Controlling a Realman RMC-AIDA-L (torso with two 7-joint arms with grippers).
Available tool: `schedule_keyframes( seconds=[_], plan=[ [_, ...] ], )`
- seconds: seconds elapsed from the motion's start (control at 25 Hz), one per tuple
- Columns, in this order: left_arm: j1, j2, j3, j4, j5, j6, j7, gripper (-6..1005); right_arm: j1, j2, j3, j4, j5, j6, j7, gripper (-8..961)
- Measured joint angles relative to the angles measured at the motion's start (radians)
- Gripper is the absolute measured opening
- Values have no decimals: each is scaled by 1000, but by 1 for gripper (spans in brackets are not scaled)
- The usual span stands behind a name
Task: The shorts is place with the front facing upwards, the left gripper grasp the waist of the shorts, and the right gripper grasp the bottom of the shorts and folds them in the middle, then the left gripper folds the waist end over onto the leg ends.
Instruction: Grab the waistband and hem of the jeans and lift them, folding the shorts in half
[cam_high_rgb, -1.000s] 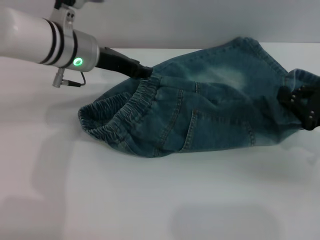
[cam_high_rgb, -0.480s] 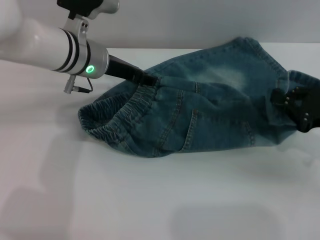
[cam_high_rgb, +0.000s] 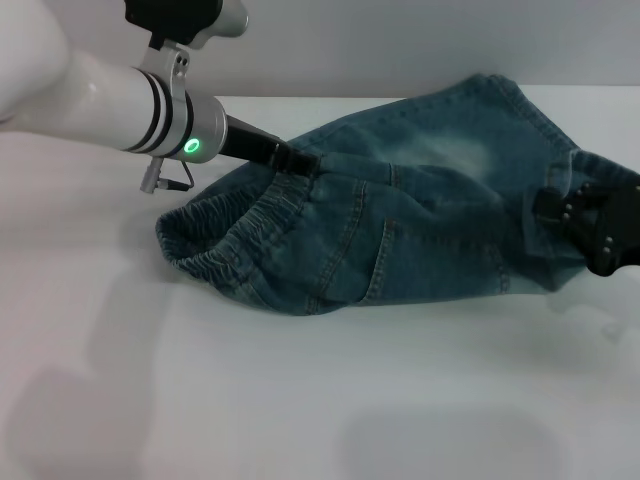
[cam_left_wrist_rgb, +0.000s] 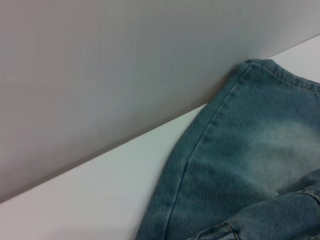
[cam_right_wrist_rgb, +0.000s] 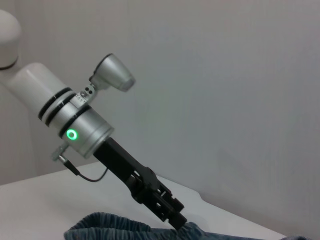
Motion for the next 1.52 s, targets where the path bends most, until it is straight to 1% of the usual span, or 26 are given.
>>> schedule_keyframes(
  seconds=[0.2, 0.24, 0.48, 0.92, 1.12, 1.52],
  plan=[
    [-8, -1, 48, -41, -32, -53, -6, 615, -3, 0, 0, 2, 0, -16, -1, 82],
    [-8, -1, 48, -41, -32, -53, -6, 615, -4, 0, 0, 2, 0, -19, -1, 82],
    [-6, -1, 118, -49, -46, -122, -48, 615, -8, 0, 2, 2, 0, -46, -2, 84],
    [-10, -1, 121, -96, -45, -126, -51, 614, -21, 0, 9, -8, 0, -117, -2, 88],
    [-11, -2, 121, -113, -45, -127, -52, 613, -24, 0, 11, -8, 1, -118, -3, 90],
    [-17, -2, 121, -106, -59, -111, -52, 613, -23, 0, 13, -6, 2, -108, -10, 93]
  ],
)
